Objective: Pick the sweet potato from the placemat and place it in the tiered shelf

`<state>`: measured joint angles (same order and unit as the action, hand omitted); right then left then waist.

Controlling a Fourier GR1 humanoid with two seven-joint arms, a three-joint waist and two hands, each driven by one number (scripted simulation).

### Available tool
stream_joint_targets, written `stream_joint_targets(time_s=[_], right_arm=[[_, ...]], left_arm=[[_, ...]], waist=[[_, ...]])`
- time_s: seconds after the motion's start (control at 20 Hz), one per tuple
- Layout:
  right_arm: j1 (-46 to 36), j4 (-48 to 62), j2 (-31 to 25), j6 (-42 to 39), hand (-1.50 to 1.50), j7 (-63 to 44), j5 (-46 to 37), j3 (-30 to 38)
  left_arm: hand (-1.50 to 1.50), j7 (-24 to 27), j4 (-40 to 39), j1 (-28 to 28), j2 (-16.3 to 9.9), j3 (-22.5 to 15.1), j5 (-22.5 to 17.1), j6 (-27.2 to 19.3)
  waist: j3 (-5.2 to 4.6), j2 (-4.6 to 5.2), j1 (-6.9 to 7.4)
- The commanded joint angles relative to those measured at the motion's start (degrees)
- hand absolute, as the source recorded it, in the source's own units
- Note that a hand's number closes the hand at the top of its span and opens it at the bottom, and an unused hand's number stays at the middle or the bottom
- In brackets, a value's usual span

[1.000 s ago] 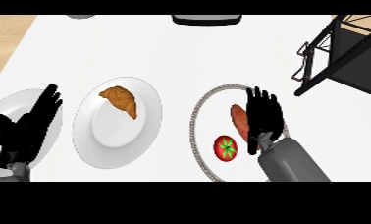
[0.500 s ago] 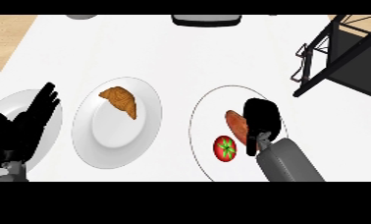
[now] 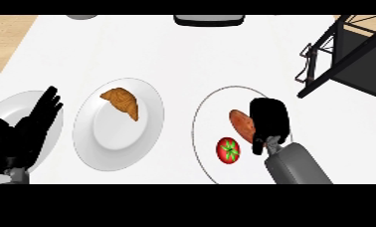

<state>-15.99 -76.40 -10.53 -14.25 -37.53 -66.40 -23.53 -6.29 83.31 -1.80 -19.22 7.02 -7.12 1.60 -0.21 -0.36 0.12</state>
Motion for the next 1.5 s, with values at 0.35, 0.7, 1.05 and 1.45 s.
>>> stream_joint_targets(time_s=[0.35, 0.7, 1.05, 1.45], right_arm=[[8.6, -19.2, -14.4, 5.3, 1.50, 17.2, 12.7, 15.8], [16.4, -39.8, -15.9, -2.7, 1.50, 13.5, 25.2, 27.2], [19.9, -56.2, -13.6, -9.8, 1.50, 6.2, 45.3, 42.4], [9.9, -58.7, -21.8, -14.7, 1.50, -8.4, 65.3, 59.9]], left_arm=[[0.00, 0.3, -0.3, -0.2, 0.5, 1.1, 0.0, 0.9], [0.00, 0.6, -3.3, 0.5, 0.1, 2.5, 0.3, 1.2], [0.00, 0.3, -0.8, -0.9, 0.4, 2.4, 0.9, 0.8], [0.00, -1.9, 3.3, -1.5, 2.0, 1.0, 1.5, 0.9]], waist=[[0.25, 0.21, -1.00], [0.16, 0.06, -1.64], [0.16, -0.31, -2.52], [0.17, 0.10, -0.43]])
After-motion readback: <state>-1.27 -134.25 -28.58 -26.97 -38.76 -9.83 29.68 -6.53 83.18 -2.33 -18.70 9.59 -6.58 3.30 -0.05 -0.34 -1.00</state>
